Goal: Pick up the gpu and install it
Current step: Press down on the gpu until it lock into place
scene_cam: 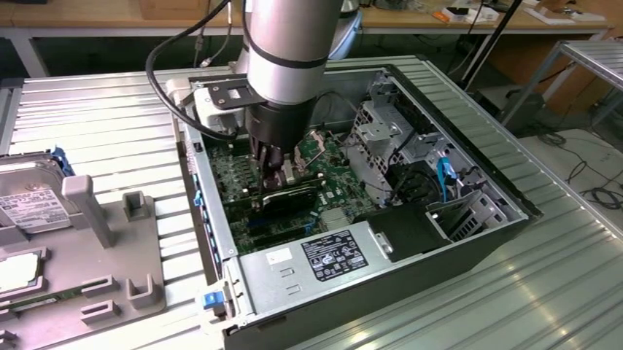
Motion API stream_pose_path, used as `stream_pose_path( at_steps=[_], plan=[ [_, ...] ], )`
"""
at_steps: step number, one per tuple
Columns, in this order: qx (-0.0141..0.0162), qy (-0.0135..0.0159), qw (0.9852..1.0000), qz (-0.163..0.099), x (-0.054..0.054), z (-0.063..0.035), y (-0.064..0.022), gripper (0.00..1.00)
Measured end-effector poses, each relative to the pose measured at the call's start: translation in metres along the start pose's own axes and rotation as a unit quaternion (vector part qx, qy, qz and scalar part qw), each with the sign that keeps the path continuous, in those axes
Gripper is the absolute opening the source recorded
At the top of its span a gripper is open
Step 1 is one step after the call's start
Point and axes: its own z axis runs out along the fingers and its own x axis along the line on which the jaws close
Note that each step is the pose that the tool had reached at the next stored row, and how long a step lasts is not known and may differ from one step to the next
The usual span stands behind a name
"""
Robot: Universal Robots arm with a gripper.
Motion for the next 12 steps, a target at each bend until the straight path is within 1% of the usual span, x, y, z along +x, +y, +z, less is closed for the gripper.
stream_pose_path(
  at_steps=[1,2,5,7,10,11,12],
  plan=[
    [0.0024,0.0001,1.0,-0.002,0.0,0.0005,0.0,0.11],
    [0.0037,0.0003,1.0,-0.003,0.0,0.0009,0.0,0.11],
    [0.0038,0.0001,1.0,-0.004,0.001,0.0022,0.0,0.11],
    [0.0037,0.0003,1.0,-0.004,-0.001,0.0092,-0.0024,0.11],
    [0.0038,0.0002,1.0,-0.004,-0.007,0.0137,-0.0103,0.11],
    [0.0038,0.0002,1.0,-0.004,-0.007,0.0168,-0.0105,0.11],
    [0.0036,0.001,1.0,-0.004,-0.007,0.0197,-0.0105,0.11]
  ],
)
